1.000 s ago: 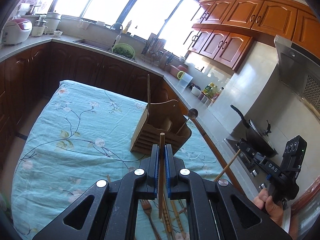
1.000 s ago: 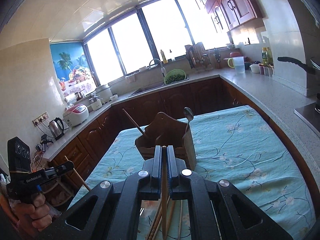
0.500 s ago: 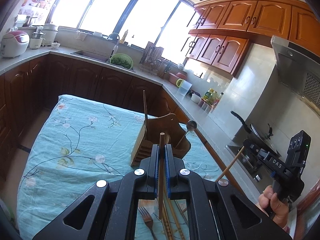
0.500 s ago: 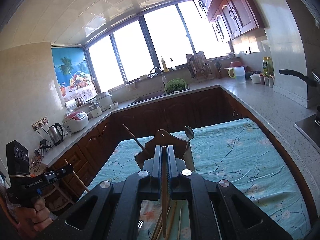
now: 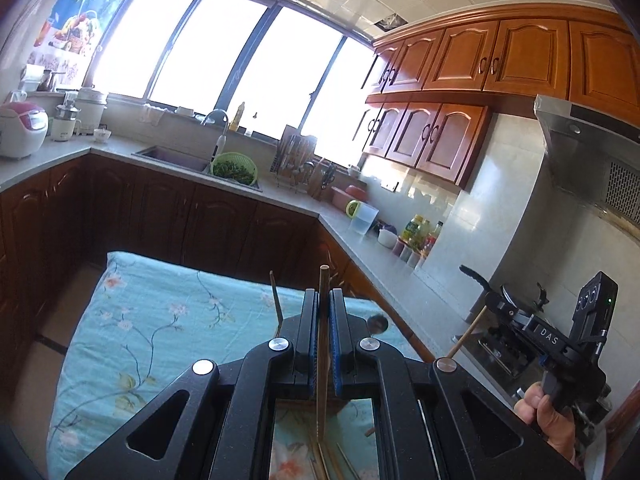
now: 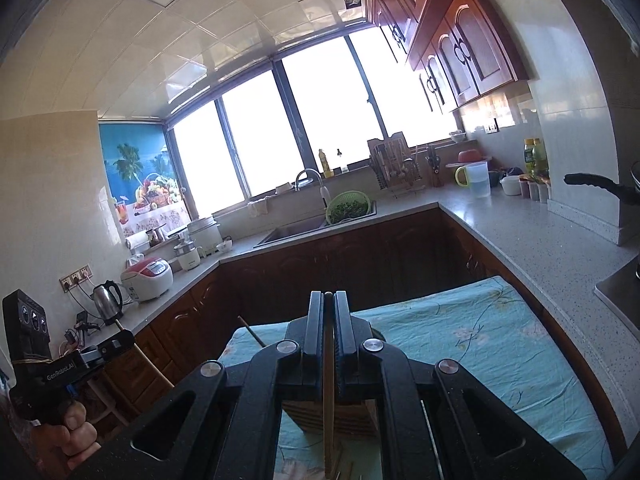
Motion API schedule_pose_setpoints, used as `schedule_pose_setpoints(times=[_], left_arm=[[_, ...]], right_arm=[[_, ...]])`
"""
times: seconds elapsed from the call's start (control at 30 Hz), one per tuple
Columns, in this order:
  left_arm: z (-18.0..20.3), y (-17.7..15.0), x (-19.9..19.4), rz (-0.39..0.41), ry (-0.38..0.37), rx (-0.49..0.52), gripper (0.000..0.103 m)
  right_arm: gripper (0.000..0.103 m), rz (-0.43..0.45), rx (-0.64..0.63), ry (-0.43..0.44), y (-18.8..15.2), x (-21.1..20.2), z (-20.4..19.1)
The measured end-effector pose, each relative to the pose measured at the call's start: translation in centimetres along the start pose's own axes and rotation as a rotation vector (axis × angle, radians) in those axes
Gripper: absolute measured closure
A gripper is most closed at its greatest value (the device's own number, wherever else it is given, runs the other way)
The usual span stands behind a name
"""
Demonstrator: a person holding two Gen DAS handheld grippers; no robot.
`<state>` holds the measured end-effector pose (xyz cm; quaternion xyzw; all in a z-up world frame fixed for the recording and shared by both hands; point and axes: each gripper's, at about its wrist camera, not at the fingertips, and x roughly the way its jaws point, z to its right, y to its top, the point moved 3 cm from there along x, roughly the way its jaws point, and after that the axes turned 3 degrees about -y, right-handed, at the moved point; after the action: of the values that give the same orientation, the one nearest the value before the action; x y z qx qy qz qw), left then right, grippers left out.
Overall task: Organize utensils
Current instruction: 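Lift both chopsticks and carry them over the wooden holder, then lower the chopsticks into the holder and open both tools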
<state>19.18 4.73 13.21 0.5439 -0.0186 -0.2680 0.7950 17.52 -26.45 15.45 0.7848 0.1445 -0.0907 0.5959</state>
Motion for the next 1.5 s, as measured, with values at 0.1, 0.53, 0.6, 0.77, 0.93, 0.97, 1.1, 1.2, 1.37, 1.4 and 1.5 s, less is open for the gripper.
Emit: schedule_pose_setpoints(times=[0.1,0.53,0.6,0.77,0.93,0.97,1.1,1.2,1.37,1.4,1.5], left_arm=[[0.4,1.5,1.6,0.042,0.02,0.046,0.1],[-2.8,0.1,12.6,0.05,0.065,-0.005,0.1],[-3.5,-1.1,14.3,0.037,0.079,-0.018,0.1],[-4.2,-3.3,16.9,0.029,0.095,-0.017,0.1],[-4.8,-4.9,19.1,-0.017,0.105,-0.02,0.099],[-4.9,-5.0,19.6,-0.03,0.107,-0.023,0.099],[-5.0,-4.8,20.7,-0.04,0.114,-0.015,0.099],[-4.9,-4.2,21.2,-0.045,0.113,-0.02,0.099],[-5.1,-4.0,21.1,-0.047,0.119,-0.017,0.098],[-5.0,-3.9,21.3,-0.049,0.12,-0.016,0.098],[-5.6,-4.1,20.7,-0.076,0.115,-0.037,0.089]], right_arm=[[0.099,0.042,0.006,-0.008,1.9,1.0,0.0],[0.099,0.073,0.013,-0.086,1.5,8.0,1.1],[0.099,0.059,0.022,-0.1,0.3,9.0,1.6],[0.099,0.033,0.053,-0.112,-2.4,10.5,2.7],[0.098,0.004,0.08,-0.124,-4.5,11.3,3.8],[0.098,0.01,0.076,-0.129,-4.6,11.2,3.9],[0.098,-0.002,0.077,-0.139,-4.3,11.1,4.3],[0.098,-0.018,0.087,-0.137,-4.2,11.4,4.6],[0.097,-0.029,0.096,-0.141,-4.3,11.7,4.9],[0.097,-0.03,0.1,-0.137,-4.3,11.7,5.0],[0.093,-0.035,0.109,-0.133,-4.2,11.8,5.1]])
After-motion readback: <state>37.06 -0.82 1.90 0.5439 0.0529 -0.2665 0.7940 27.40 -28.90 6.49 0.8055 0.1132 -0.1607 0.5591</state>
